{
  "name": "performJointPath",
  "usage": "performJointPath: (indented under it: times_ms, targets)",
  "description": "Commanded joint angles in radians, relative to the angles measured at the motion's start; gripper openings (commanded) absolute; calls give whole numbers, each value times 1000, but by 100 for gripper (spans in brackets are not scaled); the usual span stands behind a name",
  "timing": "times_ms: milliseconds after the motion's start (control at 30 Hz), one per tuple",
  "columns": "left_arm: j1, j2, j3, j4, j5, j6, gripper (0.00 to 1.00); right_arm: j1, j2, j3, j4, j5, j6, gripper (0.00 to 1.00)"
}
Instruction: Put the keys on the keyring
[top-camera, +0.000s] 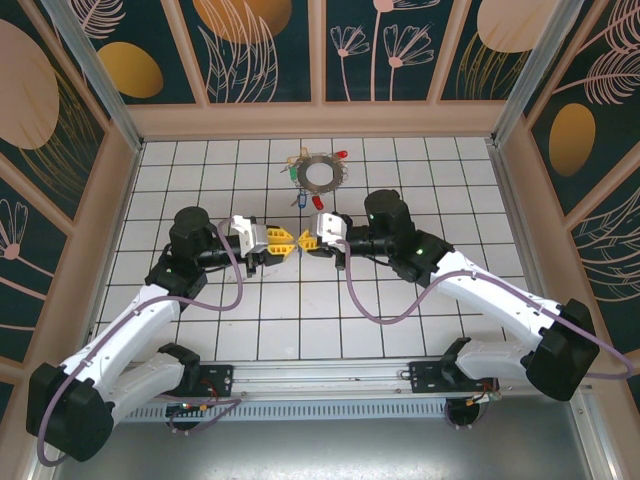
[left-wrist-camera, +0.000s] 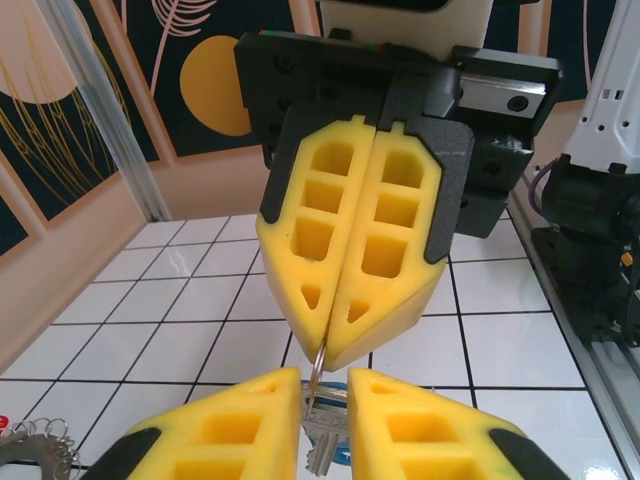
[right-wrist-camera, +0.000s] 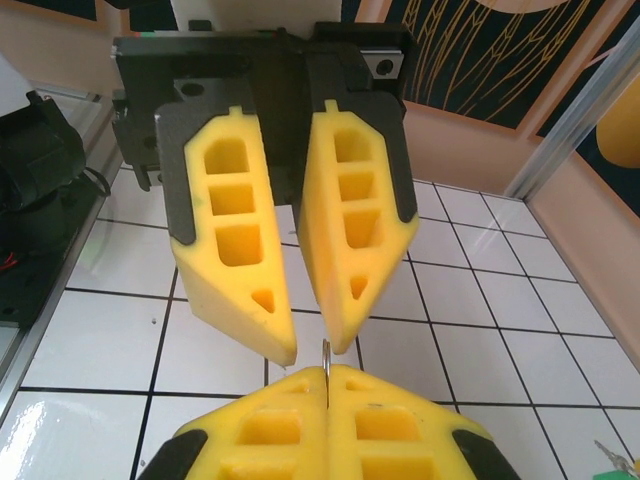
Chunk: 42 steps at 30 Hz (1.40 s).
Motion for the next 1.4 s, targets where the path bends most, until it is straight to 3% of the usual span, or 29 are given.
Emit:
performJointPath:
  times_ms: [0,300,667,867,1000,1167,1267,1367]
  targets:
    - [-5,-5,-1,26,24,2,17,-7,-9,-9,7,-24,2,0]
    - [-5,5,-4,17,10,10,24,-7,-16,-7,21,-36,6,0]
    - [-5,28,2,-5,25,27,20,-7,-12,0,39,-54,6,0]
    - [-4,31,5,-15,30,34,1,-7,-7,-8,61,-54,15,0]
    - [-5,30,4,-11,18,35,0,-7,-4,-12,68,-35,19,0]
    - [-5,19,-1,-4,-138,-18,0,-67,-10,-36,96,2,91,35]
    - [-5,3,-9,-44,-294,-28,0,-124,-23,-48,155,110,215,51]
    - [-5,-19,-34,-57,-454,-48,0,-166,11,-38,212,324,423,55]
